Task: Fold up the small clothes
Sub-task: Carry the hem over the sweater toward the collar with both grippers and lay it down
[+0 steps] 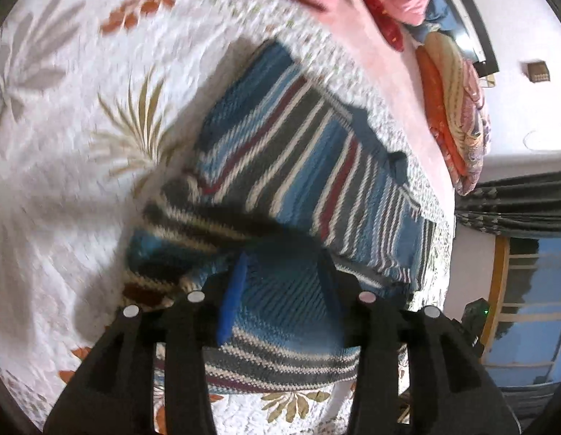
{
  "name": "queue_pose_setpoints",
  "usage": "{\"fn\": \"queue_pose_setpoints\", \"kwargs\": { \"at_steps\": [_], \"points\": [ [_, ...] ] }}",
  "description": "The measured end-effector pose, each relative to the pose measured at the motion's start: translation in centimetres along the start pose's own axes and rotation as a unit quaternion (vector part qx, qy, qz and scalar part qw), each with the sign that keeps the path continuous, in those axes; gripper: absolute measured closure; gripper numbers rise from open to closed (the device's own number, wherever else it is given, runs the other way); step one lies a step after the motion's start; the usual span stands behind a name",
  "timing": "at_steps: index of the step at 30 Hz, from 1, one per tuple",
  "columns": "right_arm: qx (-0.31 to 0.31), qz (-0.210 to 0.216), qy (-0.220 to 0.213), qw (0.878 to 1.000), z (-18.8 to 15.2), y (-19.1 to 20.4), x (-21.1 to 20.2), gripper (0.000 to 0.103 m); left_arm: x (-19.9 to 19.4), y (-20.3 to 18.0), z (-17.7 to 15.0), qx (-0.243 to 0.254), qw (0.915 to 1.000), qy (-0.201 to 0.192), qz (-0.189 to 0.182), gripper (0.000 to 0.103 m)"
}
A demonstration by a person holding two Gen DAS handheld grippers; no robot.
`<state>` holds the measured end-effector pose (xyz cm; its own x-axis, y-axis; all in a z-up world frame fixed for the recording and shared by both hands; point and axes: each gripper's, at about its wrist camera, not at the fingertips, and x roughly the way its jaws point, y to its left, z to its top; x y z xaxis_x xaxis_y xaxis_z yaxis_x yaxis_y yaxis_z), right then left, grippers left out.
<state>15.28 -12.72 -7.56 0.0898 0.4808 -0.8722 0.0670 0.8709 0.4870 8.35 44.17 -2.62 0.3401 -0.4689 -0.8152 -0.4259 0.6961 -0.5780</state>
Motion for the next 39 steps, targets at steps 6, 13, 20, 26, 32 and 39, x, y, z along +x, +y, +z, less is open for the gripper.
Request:
{"fn": "queue_pose_setpoints", "kwargs": {
  "at_steps": [6, 13, 20, 26, 32, 39],
  "points": [
    [-0.08, -0.018, 0.007, 0.997, 0.3, 2.9, 1.3, 0.035, 0.5, -3.0, -0.2, 0.163, 0.9841, -0.009, 0.071, 0.044],
    [-0.136, -0.03, 0.052, 0.989, 0.6, 3.6, 4.5, 0.032, 4.8, -3.0, -1.3, 0.267, 0.9541, 0.022, 0.134, 0.042],
    [-0.145, -0.056, 0.077, 0.985, 1.1, 3.0, 7.1, 0.03, 8.2, -3.5, -2.9, 0.322, 0.9308, 0.059, 0.162, 0.042],
    [-0.17, -0.046, 0.079, 0.981, 0.6, 3.5, 6.7, 0.072, 8.3, -4.1, -3.3, 0.334, 0.9249, 0.057, 0.172, 0.07],
    [-0.19, -0.011, 0.068, 0.979, -0.4, 3.4, 4.0, 0.093, 6.8, -5.3, -4.4, 0.348, 0.9254, 0.048, 0.143, 0.089],
    [-0.225, 0.034, 0.022, 0.974, -1.9, 4.8, -1.4, 0.093, 2.1, -7.4, -5.7, 0.35, 0.9327, 0.002, 0.088, 0.089]
  ]
}}
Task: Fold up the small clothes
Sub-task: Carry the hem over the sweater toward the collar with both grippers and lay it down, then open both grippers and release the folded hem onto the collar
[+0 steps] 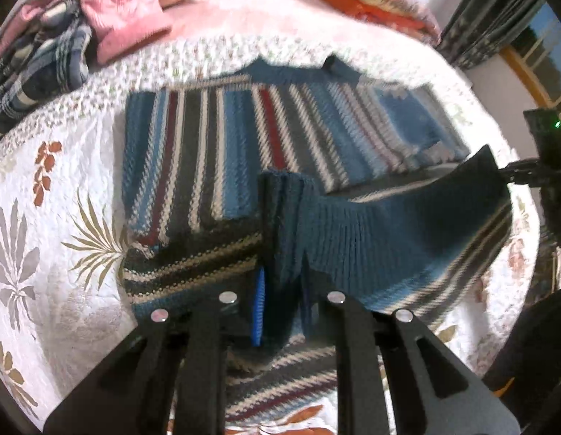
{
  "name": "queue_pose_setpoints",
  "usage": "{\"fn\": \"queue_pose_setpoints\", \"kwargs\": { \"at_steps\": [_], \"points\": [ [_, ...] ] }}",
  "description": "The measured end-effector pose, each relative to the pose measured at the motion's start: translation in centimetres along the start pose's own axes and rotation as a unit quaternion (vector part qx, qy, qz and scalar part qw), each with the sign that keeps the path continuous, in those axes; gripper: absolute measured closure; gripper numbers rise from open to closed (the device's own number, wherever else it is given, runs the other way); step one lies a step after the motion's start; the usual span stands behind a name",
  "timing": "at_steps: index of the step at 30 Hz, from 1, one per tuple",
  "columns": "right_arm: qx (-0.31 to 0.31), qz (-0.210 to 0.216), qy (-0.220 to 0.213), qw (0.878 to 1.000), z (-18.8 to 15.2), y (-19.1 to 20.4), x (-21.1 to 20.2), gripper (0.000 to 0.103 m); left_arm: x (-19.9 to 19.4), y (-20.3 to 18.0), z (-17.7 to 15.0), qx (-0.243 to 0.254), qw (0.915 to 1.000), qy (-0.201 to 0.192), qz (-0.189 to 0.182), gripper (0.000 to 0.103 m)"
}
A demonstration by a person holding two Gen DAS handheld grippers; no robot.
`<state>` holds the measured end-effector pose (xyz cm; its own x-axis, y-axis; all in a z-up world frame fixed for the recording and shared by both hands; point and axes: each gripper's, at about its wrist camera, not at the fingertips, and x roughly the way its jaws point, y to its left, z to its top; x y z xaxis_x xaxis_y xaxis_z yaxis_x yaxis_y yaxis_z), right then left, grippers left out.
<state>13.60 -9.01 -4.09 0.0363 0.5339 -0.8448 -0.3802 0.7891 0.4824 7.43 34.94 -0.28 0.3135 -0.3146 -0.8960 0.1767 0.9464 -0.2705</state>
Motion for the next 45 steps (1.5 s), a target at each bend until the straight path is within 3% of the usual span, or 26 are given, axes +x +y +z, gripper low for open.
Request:
{"fn": "queue_pose_setpoints", "kwargs": {
  "at_steps": [9, 17, 22, 28, 35, 38, 40, 45],
  "points": [
    [0.029, 0.018, -0.097, 0.995, 1.7, -0.2, -6.2, 0.093, -5.5, -0.1, 3.0, -0.044, 0.9927, -0.111, -0.013, 0.089],
    [0.089, -0.016, -0.146, 0.985, 8.8, -1.9, -6.8, 0.093, -4.6, 1.8, 9.1, -0.089, 0.984, -0.154, 0.004, 0.089],
    [0.108, -0.044, -0.148, 0.982, 14.1, -3.1, -4.8, 0.093, -2.0, 3.5, 12.1, -0.103, 0.9825, -0.153, 0.025, 0.089],
    [0.113, -0.072, -0.125, 0.983, 18.0, -4.6, 0.5, 0.093, 4.2, 6.3, 13.4, -0.118, 0.9854, -0.106, 0.063, 0.089],
    [0.137, -0.104, -0.089, 0.981, 18.7, -7.4, 6.0, 0.092, 9.6, 8.0, 12.8, -0.144, 0.9834, -0.071, 0.086, 0.085],
    [0.146, -0.125, -0.079, 0.978, 18.5, -8.4, 7.1, 0.081, 10.9, 8.6, 12.3, -0.154, 0.9813, -0.052, 0.104, 0.075],
    [0.149, -0.143, -0.073, 0.976, 18.2, -8.9, 7.4, 0.072, 10.7, 8.7, 12.2, -0.155, 0.981, -0.054, 0.103, 0.072],
    [0.162, -0.136, -0.093, 0.973, 16.4, -9.5, 5.0, 0.07, 7.8, 8.3, 11.2, -0.158, 0.9784, -0.058, 0.12, 0.065]
  ]
}}
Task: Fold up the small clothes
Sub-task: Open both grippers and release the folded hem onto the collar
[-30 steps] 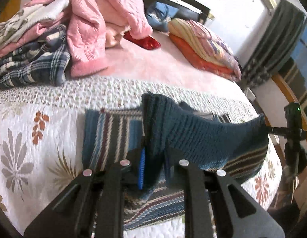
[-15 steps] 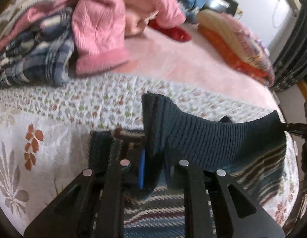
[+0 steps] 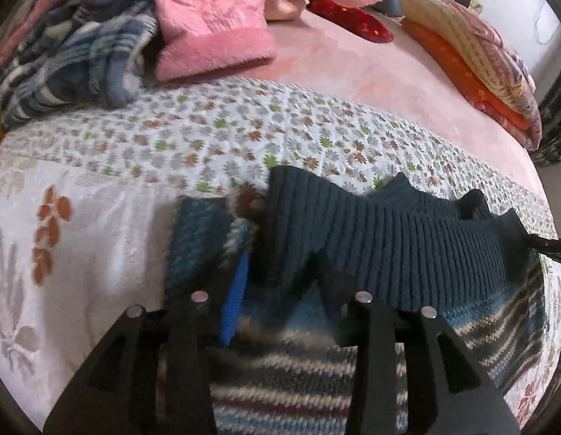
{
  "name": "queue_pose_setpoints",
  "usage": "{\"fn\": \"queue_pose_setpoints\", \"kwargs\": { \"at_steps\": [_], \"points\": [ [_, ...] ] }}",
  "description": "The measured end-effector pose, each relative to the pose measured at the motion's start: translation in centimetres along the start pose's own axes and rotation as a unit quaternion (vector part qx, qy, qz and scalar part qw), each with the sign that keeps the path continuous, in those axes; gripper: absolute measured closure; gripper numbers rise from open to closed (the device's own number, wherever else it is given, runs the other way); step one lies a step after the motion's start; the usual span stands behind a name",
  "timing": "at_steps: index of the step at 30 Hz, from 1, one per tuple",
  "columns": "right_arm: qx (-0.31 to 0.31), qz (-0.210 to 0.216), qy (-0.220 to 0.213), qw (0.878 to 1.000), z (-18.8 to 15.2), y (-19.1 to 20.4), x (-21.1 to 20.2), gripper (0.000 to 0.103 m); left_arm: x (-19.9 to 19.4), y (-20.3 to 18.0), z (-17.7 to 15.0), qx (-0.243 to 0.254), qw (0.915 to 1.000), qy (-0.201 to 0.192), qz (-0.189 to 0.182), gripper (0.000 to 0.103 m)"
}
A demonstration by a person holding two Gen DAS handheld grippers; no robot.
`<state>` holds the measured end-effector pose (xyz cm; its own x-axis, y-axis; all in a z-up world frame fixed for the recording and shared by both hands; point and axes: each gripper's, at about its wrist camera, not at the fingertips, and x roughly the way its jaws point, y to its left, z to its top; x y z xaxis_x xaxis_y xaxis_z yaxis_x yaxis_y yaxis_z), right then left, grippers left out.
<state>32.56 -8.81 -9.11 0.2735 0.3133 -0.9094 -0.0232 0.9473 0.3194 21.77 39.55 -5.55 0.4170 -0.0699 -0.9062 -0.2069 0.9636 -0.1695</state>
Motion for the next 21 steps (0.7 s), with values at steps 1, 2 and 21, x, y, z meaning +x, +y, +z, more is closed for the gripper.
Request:
{"fn": "queue_pose_setpoints", "kwargs": {
  "at_steps": [1, 2, 21],
  "points": [
    [0.004, 0.011, -0.005, 1.0, -0.4, -0.5, -1.0, 0.069, -1.0, 0.2, -0.3, -0.003, 1.0, -0.006, -0.001, 0.064],
    [0.011, 0.019, -0.009, 1.0, -0.8, -1.0, -2.2, 0.068, -1.8, 0.3, -0.5, -0.005, 0.9999, -0.01, -0.002, 0.064],
    [0.002, 0.005, 0.092, 0.996, -14.7, -4.3, -4.4, 0.062, -6.8, -1.9, -11.0, 0.012, 0.9961, 0.052, -0.069, 0.042]
  ]
}}
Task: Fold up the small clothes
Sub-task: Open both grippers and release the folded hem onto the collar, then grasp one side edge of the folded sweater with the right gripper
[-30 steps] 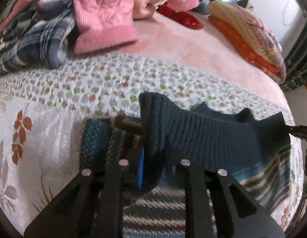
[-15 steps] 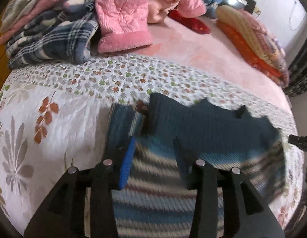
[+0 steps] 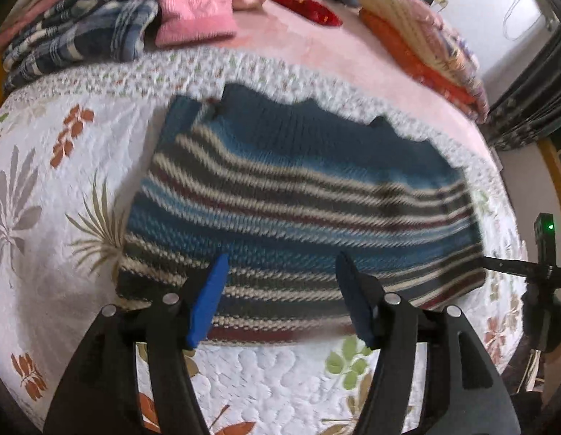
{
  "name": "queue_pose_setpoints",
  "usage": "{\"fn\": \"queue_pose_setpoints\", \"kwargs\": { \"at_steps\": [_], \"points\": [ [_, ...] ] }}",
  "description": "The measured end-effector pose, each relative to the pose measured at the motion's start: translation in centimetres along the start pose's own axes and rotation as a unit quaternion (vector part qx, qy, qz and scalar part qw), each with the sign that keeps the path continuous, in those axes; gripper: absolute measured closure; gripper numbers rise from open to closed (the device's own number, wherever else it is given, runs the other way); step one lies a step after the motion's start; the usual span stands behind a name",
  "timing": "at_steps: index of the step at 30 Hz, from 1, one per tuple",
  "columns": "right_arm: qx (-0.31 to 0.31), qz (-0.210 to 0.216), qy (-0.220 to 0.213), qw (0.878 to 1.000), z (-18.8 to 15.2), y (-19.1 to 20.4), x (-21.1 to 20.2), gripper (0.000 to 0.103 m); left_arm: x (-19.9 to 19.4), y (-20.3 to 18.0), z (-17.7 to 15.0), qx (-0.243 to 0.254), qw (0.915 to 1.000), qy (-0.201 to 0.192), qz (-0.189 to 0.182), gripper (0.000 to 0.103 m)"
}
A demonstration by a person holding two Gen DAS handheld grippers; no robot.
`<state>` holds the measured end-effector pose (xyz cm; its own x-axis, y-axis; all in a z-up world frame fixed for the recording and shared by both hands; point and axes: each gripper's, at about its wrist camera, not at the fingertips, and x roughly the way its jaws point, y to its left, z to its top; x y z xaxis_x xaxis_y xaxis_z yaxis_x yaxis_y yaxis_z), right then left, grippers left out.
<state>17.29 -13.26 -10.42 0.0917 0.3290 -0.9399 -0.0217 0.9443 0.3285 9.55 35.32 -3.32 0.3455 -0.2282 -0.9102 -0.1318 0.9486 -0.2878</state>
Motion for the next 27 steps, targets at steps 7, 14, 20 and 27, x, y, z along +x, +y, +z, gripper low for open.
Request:
{"fn": "queue_pose_setpoints", "kwargs": {
  "at_steps": [7, 14, 20, 27],
  "points": [
    [0.001, -0.02, 0.023, 1.0, 0.0, -0.8, 1.0, 0.09, 4.0, 2.9, -0.6, -0.02, 0.9986, 0.036, 0.031, 0.043],
    [-0.007, -0.026, 0.031, 0.999, 0.2, -0.3, 1.8, 0.085, 4.0, 2.9, -0.3, -0.018, 0.9988, 0.033, 0.031, 0.042],
    [0.013, 0.012, -0.05, 0.999, 2.4, -0.3, -2.0, 0.028, 2.5, 1.4, 1.5, -0.02, 0.9998, -0.008, -0.004, 0.039],
    [0.049, 0.048, -0.042, 0.997, 5.2, -1.8, 0.2, 0.025, 4.0, 0.3, 2.4, -0.014, 0.9998, 0.002, -0.012, 0.036]
  ]
}}
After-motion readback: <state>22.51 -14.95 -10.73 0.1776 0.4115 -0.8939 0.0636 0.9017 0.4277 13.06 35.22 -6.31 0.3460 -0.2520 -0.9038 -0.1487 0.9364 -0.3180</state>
